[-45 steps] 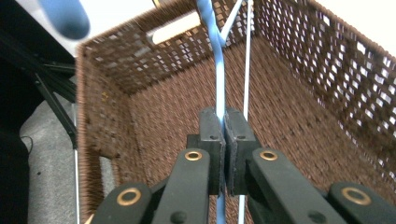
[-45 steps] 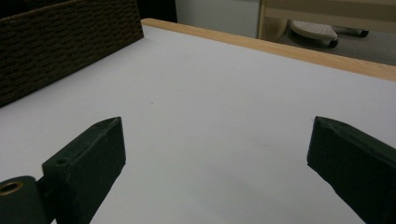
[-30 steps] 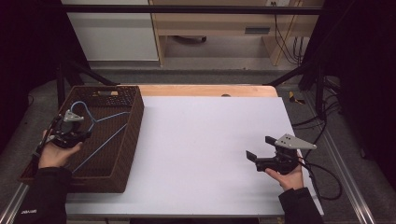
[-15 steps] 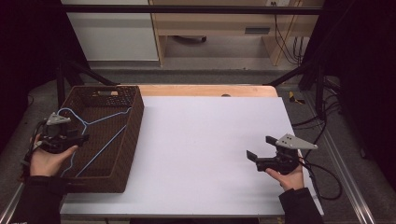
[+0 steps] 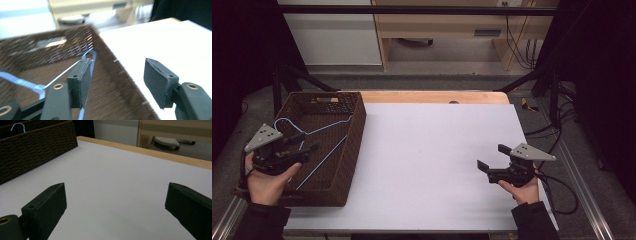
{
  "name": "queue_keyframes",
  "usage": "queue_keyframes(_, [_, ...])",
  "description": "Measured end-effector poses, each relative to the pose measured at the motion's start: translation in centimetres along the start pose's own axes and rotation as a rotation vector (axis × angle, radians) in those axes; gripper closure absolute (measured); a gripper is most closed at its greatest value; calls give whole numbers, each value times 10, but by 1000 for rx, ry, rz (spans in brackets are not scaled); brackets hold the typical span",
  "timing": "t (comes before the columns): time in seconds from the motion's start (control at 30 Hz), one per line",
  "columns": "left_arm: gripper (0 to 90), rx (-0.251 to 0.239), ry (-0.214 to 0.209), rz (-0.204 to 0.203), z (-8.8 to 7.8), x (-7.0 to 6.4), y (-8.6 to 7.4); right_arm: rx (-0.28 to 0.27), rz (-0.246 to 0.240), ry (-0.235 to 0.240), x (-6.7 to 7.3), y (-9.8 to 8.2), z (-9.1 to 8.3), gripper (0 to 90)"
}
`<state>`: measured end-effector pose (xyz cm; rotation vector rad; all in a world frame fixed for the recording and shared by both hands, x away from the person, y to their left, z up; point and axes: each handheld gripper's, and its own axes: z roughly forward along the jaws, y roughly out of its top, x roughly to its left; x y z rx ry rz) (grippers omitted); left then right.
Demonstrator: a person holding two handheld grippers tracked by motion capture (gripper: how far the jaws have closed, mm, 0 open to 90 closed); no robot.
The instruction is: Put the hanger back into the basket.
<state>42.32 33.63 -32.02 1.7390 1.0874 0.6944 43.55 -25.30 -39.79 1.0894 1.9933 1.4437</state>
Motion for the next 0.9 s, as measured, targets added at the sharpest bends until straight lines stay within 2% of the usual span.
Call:
queue_keyframes(0.03, [339, -33, -39, 3, 1, -14, 1, -1, -2, 0, -1, 0, -1, 40])
queue_keyframes(0.1, [316, -59, -79, 17, 4, -27, 1, -5, -1, 0, -1, 0, -1, 39])
queue_keyframes(0.13, [303, -59, -79, 17, 4, -27, 1, -5, -1, 0, -1, 0, -1, 39])
queue_keyframes(0.17, [289, -61, -108, 26, 7, -39, -1, -10, 0, -1, -1, 1, -2, 39])
queue_keyframes(0.23, [270, -71, -146, 43, 13, -52, -4, -9, -5, 0, -1, 1, -3, 38])
queue_keyframes(0.33, [230, -78, -175, 59, 20, -67, -8, -13, -5, -2, -1, 1, -3, 37])
queue_keyframes(0.37, [212, -78, -175, 59, 20, -67, -8, -13, -5, -2, -1, 1, -3, 37])
queue_keyframes(0.43, [190, -74, -183, 64, 29, -80, -14, -16, -4, -2, -2, 0, -3, 36])
queue_keyframes(0.53, [177, -56, -192, 73, 35, -87, -18, -19, -2, -2, -2, 0, -4, 36])
queue_keyframes(0.57, [175, -43, -214, 75, 40, -92, -23, -17, -4, 0, -2, 0, -4, 36])
queue_keyframes(0.6, [172, -36, -217, 74, 43, -95, -26, -16, -4, 0, -2, -1, -4, 37])
queue_keyframes(0.67, [172, -35, -220, 71, 45, -96, -28, -14, -6, -2, -3, -1, -4, 38])
queue_keyframes(0.73, [173, -28, -224, 53, 53, -97, -37, -16, 1, -4, -3, -2, -3, 38])
queue_keyframes(0.83, [174, 0, -223, 53, 59, -96, -43, -9, 0, 0, -2, -2, -3, 38])
queue_keyframes(0.9, [175, -6, -221, 55, 59, -96, -44, -10, 0, 0, -2, -3, -2, 38])
